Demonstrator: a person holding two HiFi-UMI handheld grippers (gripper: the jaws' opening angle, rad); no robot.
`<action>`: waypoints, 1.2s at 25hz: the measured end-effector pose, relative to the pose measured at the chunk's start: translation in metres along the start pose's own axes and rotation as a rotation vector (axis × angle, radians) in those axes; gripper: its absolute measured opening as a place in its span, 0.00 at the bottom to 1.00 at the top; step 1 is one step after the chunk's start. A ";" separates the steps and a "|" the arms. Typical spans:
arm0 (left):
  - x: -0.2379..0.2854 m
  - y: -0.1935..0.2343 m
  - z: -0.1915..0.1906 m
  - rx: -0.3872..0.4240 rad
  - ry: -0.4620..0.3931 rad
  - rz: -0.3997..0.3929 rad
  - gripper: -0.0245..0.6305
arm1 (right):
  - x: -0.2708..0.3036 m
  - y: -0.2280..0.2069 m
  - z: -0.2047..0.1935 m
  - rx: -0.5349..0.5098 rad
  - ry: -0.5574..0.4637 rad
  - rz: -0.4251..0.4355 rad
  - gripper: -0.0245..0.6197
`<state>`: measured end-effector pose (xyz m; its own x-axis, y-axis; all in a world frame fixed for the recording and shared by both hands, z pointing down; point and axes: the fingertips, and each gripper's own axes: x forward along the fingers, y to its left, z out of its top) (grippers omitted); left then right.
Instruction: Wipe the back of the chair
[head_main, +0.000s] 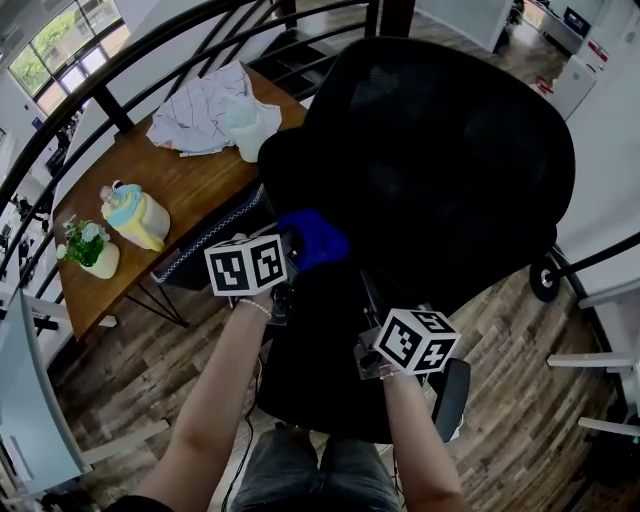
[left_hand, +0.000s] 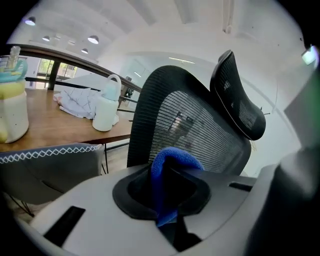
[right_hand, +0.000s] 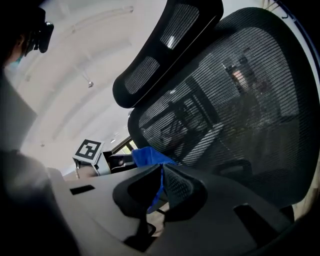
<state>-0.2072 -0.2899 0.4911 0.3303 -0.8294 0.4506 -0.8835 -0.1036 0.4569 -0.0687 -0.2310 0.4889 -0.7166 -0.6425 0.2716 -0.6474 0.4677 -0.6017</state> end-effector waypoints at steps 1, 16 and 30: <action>-0.002 0.003 0.000 -0.003 -0.004 0.005 0.11 | 0.000 0.001 -0.001 0.000 0.001 0.001 0.09; -0.036 -0.004 -0.008 -0.016 -0.041 0.005 0.11 | -0.030 -0.025 0.003 0.030 -0.052 -0.037 0.09; -0.017 -0.132 -0.096 0.085 0.182 -0.244 0.11 | -0.112 -0.082 0.003 0.072 -0.132 -0.177 0.09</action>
<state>-0.0639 -0.2095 0.4971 0.5831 -0.6632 0.4691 -0.7930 -0.3391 0.5062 0.0656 -0.1990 0.5049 -0.5502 -0.7868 0.2798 -0.7364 0.2992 -0.6067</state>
